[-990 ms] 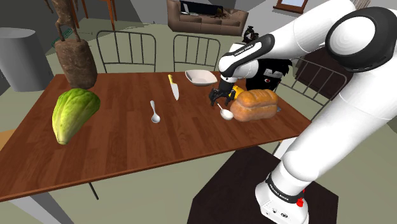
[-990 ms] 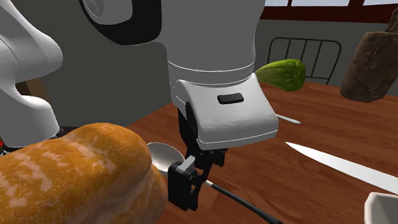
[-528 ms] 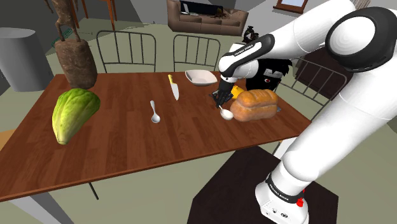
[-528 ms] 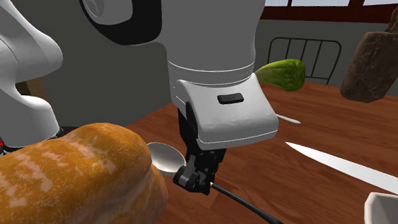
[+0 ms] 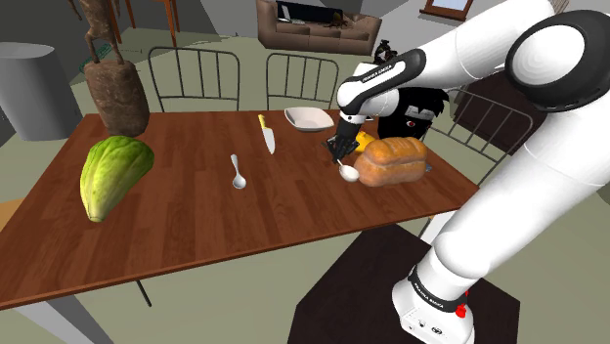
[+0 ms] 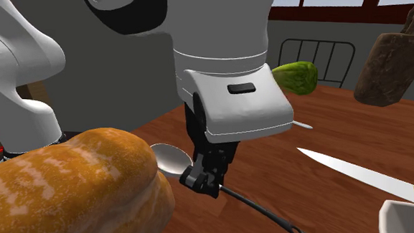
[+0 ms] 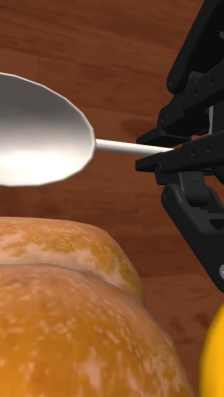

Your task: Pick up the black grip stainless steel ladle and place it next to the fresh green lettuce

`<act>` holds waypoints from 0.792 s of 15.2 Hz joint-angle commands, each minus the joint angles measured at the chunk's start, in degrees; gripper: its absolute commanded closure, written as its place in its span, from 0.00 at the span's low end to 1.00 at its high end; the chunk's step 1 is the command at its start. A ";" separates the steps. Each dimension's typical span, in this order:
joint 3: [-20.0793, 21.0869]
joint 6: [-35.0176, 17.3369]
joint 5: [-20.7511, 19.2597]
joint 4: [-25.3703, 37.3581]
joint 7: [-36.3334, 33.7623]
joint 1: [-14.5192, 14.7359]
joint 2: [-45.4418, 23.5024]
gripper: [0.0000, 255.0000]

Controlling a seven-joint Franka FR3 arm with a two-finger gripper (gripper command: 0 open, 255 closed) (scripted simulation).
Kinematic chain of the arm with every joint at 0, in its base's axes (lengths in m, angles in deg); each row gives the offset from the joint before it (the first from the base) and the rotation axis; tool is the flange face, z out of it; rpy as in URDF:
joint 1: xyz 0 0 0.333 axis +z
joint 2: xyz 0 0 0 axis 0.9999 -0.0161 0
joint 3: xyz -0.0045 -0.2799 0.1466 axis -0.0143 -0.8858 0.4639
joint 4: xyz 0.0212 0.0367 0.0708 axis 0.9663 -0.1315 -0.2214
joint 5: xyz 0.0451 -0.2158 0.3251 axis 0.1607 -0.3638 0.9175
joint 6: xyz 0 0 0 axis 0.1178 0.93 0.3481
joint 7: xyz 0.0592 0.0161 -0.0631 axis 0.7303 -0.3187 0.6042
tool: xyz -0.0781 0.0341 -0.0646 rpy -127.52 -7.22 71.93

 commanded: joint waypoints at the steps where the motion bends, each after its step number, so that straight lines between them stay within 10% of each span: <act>1: 0.04 1.41 -0.36 0.58 -0.40 -0.03 0.85 1.00; 12: 0.26 10.05 -2.03 4.94 -2.30 -0.27 5.33 1.00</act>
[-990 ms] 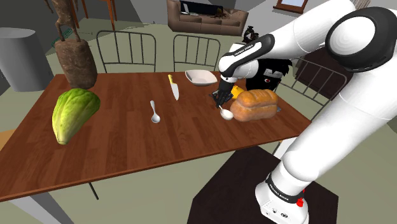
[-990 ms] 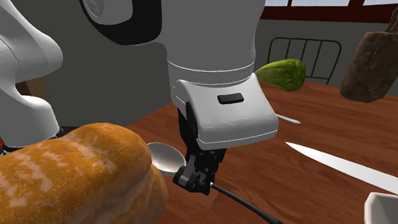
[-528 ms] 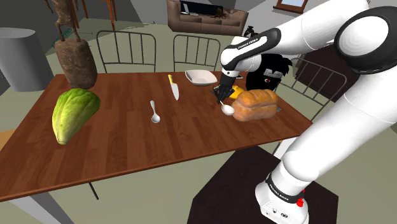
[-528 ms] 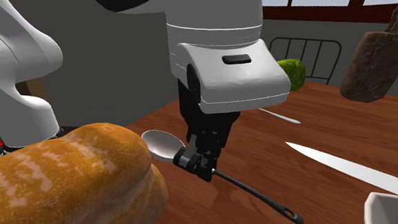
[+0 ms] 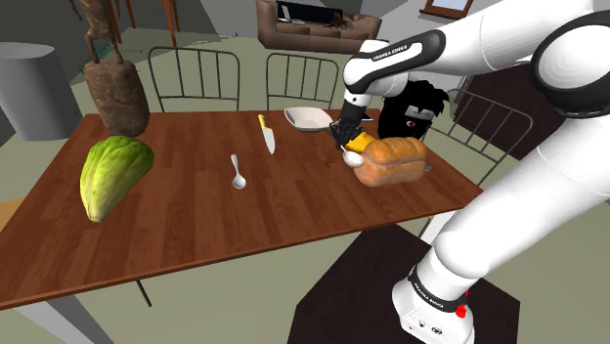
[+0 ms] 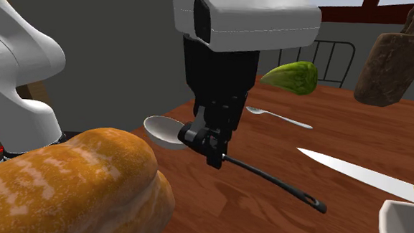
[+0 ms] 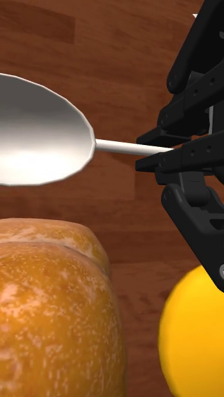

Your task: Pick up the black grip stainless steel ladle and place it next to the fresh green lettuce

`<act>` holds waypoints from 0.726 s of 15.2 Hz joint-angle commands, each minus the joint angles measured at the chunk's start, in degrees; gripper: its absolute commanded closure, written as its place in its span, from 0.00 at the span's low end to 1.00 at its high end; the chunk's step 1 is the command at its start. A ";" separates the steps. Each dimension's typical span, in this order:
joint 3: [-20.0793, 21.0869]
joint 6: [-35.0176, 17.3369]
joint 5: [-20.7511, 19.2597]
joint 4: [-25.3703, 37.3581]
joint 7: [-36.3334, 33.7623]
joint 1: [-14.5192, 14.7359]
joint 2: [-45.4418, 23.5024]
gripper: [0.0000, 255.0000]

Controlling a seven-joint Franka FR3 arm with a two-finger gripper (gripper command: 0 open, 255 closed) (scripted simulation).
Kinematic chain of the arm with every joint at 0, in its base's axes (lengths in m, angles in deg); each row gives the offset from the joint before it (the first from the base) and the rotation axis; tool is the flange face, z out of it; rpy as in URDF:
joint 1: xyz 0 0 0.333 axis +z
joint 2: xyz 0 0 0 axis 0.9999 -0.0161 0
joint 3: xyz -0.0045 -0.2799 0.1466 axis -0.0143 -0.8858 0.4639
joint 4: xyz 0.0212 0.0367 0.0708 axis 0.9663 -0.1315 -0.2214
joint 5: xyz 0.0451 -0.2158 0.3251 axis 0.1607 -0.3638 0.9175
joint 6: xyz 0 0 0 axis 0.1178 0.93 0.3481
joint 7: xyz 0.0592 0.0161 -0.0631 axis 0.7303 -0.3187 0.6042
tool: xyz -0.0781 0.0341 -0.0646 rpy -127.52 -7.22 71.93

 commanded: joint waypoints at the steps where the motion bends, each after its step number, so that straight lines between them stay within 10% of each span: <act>1: 0.00 1.79 -0.25 1.10 -0.24 -0.07 0.68 1.00; 11: 0.22 9.55 -1.05 6.44 -1.46 -0.17 3.21 1.00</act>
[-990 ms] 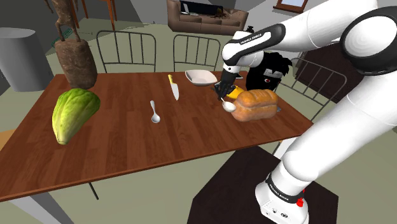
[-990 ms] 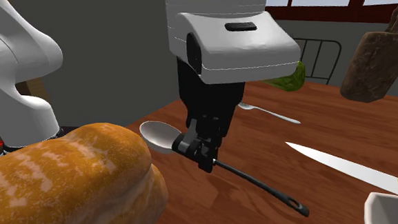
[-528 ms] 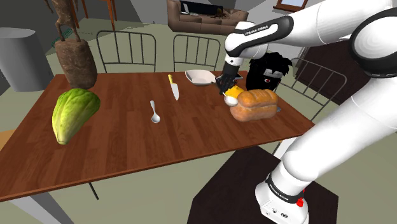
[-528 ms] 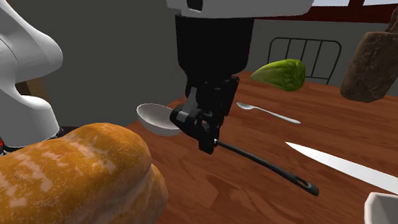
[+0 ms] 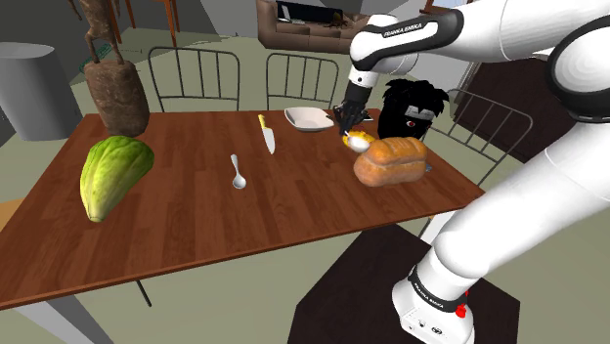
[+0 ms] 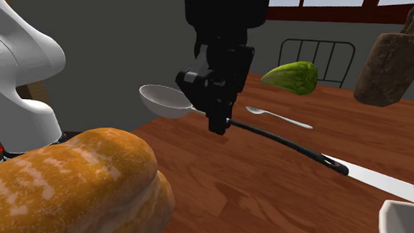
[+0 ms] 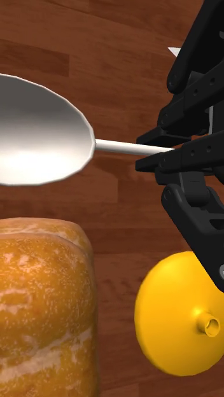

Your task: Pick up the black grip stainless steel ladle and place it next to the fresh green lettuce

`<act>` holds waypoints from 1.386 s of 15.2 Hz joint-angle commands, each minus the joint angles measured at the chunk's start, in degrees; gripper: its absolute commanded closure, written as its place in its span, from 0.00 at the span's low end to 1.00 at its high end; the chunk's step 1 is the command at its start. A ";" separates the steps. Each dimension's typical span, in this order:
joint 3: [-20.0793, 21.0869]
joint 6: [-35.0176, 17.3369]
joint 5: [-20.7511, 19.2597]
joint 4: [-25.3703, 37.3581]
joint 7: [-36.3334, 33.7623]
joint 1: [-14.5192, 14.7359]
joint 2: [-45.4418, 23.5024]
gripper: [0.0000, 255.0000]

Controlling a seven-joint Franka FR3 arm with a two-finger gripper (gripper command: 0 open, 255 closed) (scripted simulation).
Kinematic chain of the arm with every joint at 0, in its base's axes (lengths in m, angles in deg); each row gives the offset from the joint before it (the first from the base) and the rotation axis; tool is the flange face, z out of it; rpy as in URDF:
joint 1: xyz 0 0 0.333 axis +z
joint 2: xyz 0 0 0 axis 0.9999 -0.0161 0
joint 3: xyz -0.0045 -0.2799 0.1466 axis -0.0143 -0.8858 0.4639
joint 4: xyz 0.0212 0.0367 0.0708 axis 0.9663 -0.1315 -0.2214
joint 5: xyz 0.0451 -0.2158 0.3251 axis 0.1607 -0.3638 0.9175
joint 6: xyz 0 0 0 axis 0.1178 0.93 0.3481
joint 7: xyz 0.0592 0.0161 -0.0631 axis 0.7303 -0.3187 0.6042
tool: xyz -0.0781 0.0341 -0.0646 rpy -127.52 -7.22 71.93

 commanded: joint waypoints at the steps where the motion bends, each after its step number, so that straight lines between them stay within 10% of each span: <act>1: 0.05 1.62 -0.14 1.13 -0.24 -0.01 0.49 1.00; 21: 6.36 9.57 1.07 9.82 -10.83 4.03 0.79 1.00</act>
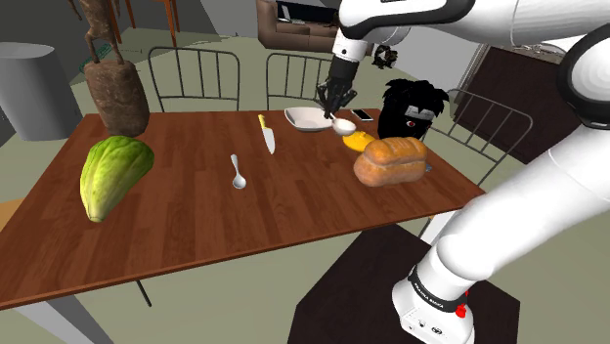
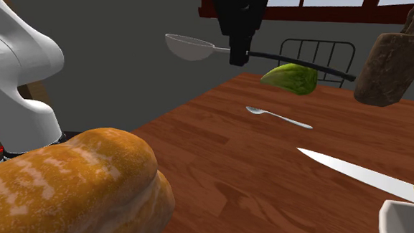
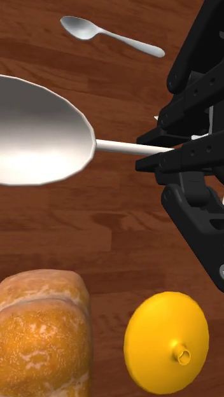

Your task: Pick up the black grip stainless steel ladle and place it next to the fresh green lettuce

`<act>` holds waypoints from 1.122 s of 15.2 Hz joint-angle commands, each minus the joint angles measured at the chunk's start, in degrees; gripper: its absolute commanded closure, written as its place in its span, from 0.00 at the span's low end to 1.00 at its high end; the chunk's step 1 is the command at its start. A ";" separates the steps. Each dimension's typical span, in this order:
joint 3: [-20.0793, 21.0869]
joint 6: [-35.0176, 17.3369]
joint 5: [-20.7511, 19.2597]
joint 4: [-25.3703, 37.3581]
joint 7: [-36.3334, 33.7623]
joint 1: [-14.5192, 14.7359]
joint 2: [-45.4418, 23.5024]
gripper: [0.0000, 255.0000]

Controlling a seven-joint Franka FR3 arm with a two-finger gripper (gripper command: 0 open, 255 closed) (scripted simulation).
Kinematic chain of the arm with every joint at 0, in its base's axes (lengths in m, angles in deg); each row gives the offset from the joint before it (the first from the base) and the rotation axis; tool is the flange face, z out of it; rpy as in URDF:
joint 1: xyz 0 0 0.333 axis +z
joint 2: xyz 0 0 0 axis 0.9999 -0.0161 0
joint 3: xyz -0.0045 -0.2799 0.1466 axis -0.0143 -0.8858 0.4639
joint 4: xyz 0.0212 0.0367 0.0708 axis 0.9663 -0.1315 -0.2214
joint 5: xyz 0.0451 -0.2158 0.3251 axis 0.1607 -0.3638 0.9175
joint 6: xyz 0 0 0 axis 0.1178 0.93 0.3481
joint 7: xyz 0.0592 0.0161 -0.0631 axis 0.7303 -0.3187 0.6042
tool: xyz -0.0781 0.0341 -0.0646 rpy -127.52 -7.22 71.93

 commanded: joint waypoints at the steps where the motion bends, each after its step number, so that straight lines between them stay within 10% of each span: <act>1: 1.74 -0.01 0.43 0.97 -2.82 1.16 -0.68 1.00; 17: 13.93 -1.33 0.27 15.21 -24.13 10.31 -13.85 1.00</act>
